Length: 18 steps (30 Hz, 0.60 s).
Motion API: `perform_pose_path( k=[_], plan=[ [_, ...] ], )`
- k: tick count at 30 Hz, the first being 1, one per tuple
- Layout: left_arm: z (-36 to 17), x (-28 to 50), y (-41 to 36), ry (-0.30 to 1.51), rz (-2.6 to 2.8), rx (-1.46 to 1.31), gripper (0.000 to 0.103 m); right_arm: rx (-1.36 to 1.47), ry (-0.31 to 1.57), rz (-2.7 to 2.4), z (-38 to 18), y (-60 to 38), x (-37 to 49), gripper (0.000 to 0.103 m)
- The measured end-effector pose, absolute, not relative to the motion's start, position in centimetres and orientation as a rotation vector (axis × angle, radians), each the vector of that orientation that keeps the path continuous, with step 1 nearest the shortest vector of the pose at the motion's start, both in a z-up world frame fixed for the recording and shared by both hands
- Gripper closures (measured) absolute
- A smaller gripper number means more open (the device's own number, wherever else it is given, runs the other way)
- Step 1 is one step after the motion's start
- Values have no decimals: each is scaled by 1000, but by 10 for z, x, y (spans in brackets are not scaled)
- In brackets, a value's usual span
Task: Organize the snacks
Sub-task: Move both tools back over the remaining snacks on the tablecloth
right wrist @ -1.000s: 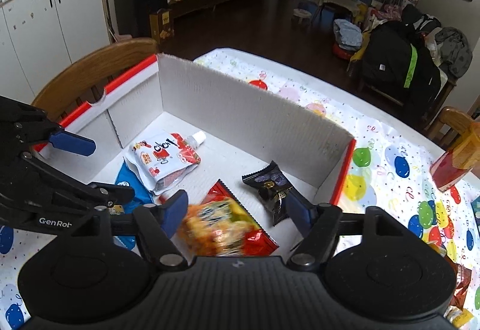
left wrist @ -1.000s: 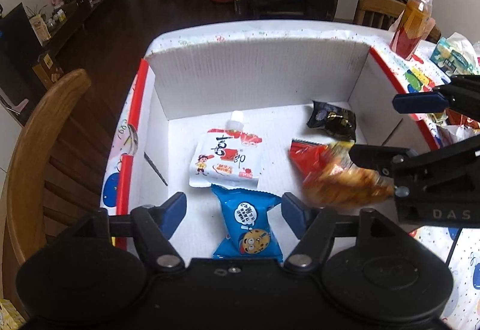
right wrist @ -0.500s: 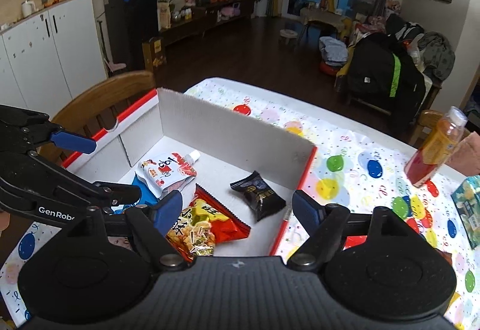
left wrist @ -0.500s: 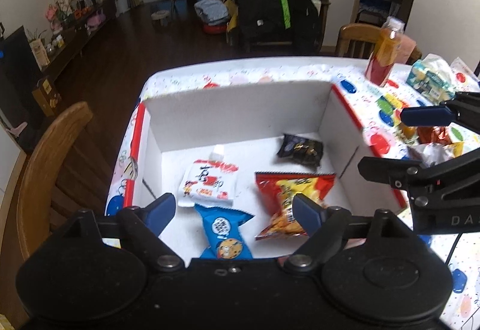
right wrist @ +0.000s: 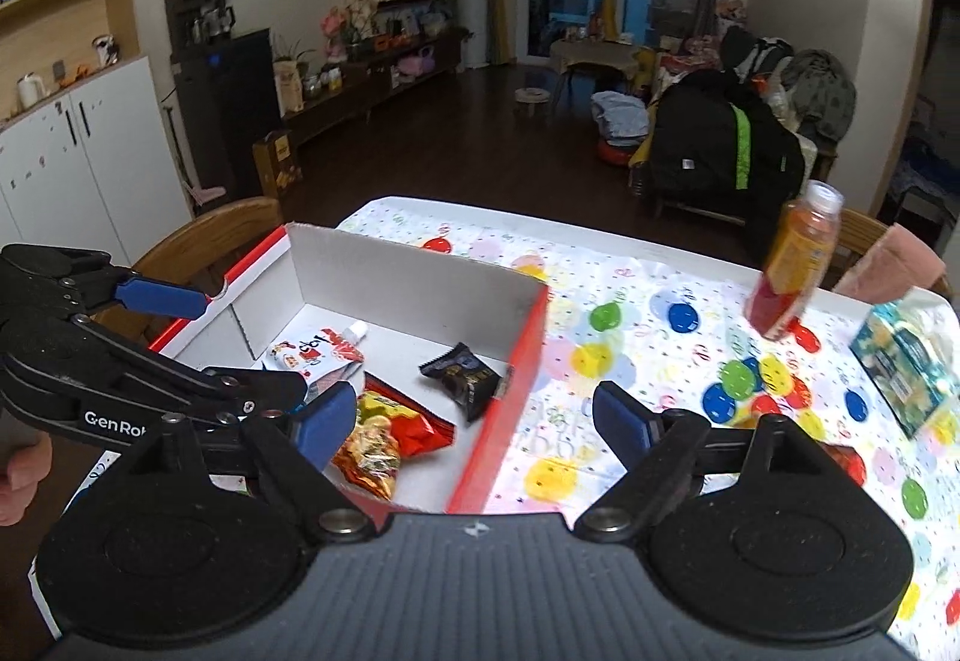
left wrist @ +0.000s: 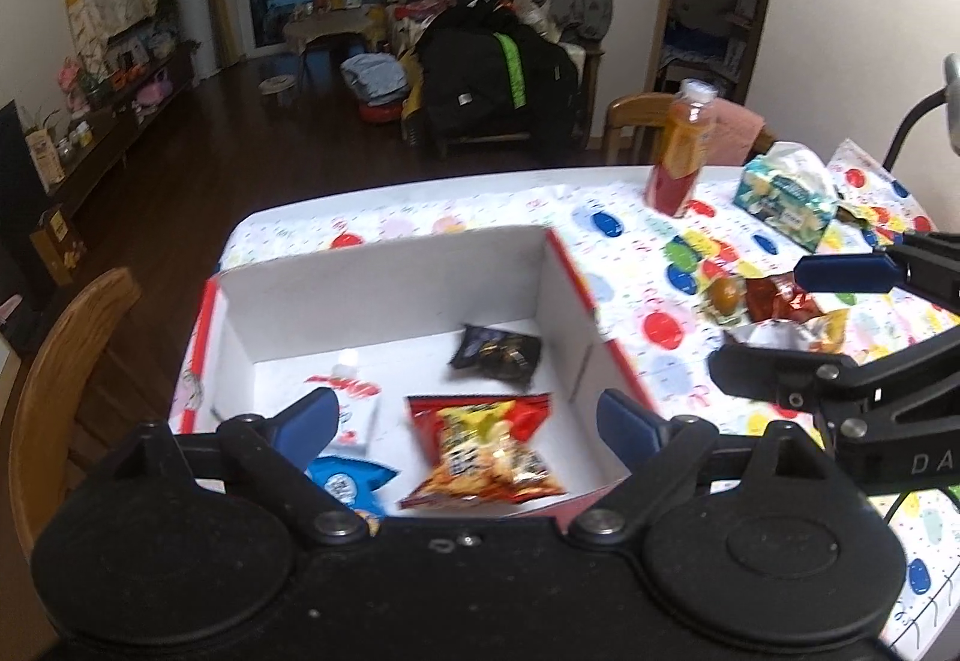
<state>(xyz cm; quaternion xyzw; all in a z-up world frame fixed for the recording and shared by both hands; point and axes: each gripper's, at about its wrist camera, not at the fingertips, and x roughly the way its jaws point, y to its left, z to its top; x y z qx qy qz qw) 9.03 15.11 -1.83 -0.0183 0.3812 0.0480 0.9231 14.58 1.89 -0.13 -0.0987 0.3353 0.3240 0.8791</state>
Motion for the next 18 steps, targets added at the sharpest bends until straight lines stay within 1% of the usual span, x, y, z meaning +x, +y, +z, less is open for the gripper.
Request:
perform_pose_path(
  k=[3,8,18],
  plan=[
    [-14,90,137,761,80,-37,5,-170,700,655,0,0,142,13],
    [-10,90,113,733,36,-39,0,-138,704,621,-2,-35,136,13],
    [-19,100,61,712,-27,-45,0,-90,710,518,-16,-112,130,11]
  ],
)
